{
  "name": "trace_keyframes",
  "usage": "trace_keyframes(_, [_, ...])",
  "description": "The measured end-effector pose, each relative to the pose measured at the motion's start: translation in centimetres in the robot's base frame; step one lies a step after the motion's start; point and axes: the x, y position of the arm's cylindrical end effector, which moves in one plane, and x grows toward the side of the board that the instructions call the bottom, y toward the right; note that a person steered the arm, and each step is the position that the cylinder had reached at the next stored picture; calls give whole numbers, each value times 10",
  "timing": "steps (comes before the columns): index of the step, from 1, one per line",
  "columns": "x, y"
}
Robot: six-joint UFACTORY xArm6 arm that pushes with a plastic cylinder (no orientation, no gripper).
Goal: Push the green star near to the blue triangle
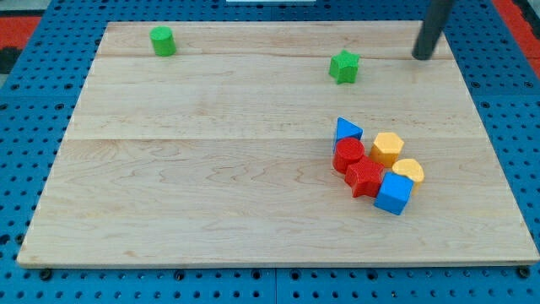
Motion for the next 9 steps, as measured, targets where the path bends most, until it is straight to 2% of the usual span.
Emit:
trace_keyframes(1, [-9, -73])
trace_keyframes(2, [52, -104])
trace_keyframes(4, [34, -120])
trace_keyframes(5, [48, -150])
trace_keyframes(6, [76, -119])
trace_keyframes(7, [79, -116])
trace_keyframes(8, [100, -106])
trace_keyframes(9, [98, -105])
